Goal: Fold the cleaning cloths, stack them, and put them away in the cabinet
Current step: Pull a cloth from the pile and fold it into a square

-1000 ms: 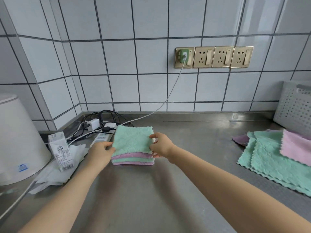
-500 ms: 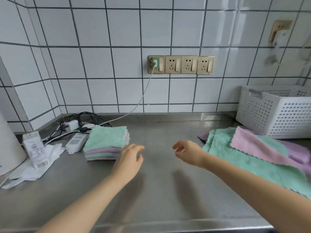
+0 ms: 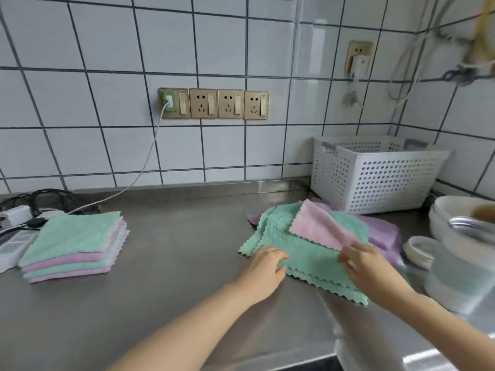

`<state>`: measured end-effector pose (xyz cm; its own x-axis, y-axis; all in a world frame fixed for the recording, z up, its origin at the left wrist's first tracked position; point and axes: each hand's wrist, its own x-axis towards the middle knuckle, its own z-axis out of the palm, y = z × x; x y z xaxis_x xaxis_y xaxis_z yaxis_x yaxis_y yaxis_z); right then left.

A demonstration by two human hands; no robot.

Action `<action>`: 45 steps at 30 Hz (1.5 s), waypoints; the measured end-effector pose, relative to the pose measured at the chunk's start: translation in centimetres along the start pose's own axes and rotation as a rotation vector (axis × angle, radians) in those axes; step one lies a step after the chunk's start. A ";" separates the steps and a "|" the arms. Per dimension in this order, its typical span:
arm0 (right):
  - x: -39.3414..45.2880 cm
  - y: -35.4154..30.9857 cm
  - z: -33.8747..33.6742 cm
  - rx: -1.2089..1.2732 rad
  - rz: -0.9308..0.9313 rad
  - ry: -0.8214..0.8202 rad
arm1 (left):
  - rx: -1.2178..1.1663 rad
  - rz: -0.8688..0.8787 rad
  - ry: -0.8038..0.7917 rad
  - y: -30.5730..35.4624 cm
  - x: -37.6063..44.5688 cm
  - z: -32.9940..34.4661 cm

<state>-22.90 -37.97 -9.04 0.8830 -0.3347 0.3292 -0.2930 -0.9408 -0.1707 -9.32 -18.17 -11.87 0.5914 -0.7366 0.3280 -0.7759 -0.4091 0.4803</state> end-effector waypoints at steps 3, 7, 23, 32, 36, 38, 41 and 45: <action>-0.9 0.0 0.5 -0.040 -0.145 -0.046 | 0.033 0.035 -0.056 1.1 1.3 1.5; -1.0 -0.3 1.8 -0.139 -0.238 -0.012 | 0.143 0.085 -0.096 1.5 1.9 2.0; -0.2 0.3 0.4 -0.088 -0.093 -0.081 | 0.342 0.145 -0.051 1.2 3.2 1.6; -0.2 1.1 -0.3 -0.150 -0.050 -0.207 | 0.052 -0.073 0.062 0.9 3.7 0.8; 1.9 1.1 -2.3 -0.093 0.094 -0.030 | 0.197 -0.043 -0.044 -0.2 3.4 0.4; 3.5 0.9 -4.1 -0.052 0.097 0.108 | 0.222 -0.126 -0.007 -1.1 3.7 -0.7; 5.6 -1.1 -7.5 0.048 -0.007 0.272 | 0.126 -0.178 0.214 -0.7 4.6 -4.2; 6.7 -4.3 -12.8 0.231 -0.161 0.616 | -0.130 -0.132 0.570 1.7 4.4 -11.2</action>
<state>-20.41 -36.89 5.81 0.5183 -0.2258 0.8249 -0.0287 -0.9686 -0.2471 -5.60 -16.11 -0.47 0.7335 -0.2639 0.6263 -0.6757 -0.3821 0.6303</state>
